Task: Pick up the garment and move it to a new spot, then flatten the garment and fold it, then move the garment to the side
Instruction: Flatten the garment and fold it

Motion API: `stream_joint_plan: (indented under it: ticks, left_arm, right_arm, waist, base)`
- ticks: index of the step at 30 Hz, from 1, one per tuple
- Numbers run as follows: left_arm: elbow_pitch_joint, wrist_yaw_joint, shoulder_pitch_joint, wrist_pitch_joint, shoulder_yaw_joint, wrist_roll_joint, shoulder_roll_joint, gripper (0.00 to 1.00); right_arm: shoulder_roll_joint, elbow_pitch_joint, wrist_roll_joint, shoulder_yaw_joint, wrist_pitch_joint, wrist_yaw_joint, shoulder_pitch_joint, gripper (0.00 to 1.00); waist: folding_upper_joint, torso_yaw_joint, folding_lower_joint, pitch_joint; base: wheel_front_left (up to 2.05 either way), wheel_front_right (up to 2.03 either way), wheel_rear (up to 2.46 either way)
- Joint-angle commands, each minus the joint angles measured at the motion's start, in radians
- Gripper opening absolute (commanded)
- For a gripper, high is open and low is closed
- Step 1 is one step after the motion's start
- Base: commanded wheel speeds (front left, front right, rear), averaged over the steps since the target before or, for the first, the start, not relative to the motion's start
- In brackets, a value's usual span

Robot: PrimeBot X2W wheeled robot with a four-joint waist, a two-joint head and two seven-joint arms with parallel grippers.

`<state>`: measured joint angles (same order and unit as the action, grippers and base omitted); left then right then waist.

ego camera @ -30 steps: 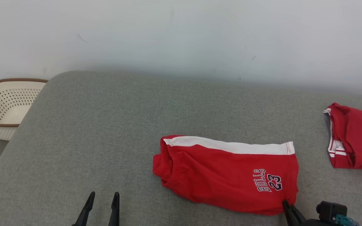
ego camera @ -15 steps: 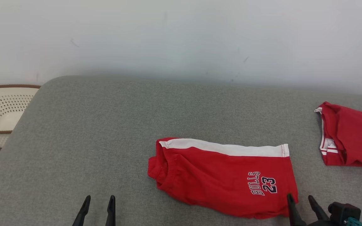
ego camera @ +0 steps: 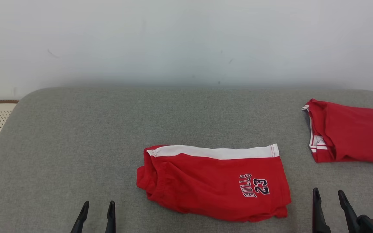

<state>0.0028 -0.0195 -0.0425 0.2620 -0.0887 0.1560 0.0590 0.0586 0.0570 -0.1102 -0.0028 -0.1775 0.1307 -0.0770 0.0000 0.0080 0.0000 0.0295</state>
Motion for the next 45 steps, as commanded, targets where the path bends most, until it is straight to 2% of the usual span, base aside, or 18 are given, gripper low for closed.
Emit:
stream_joint_plan:
  ticks: [1,11,45]
  left_arm:
    - [0.0,-0.002,-0.02,0.004,0.002,-0.006,0.004,1.0]
    - [-0.016,-0.013,-0.027,0.004,0.008,-0.033,0.021,1.0]
    - [-0.027,-0.044,-0.031,0.0,-0.005,-0.039,0.055,1.0]
  right_arm:
    - [-0.003,-0.009,0.006,-0.005,-0.007,0.0,-0.013,1.0]
    - [-0.009,-0.079,0.007,0.001,-0.04,0.0,-0.061,1.0]
    - [-0.009,-0.068,0.033,0.012,-0.01,0.0,-0.067,1.0]
  waist:
    - [0.0,-0.011,0.0,0.003]
    - [0.0,-0.034,0.0,0.009]
    - [0.0,-0.044,0.0,-0.001]
  base:
    - [0.0,0.0,0.0]
    - [0.0,0.0,0.0]
    - [0.0,0.0,0.0]
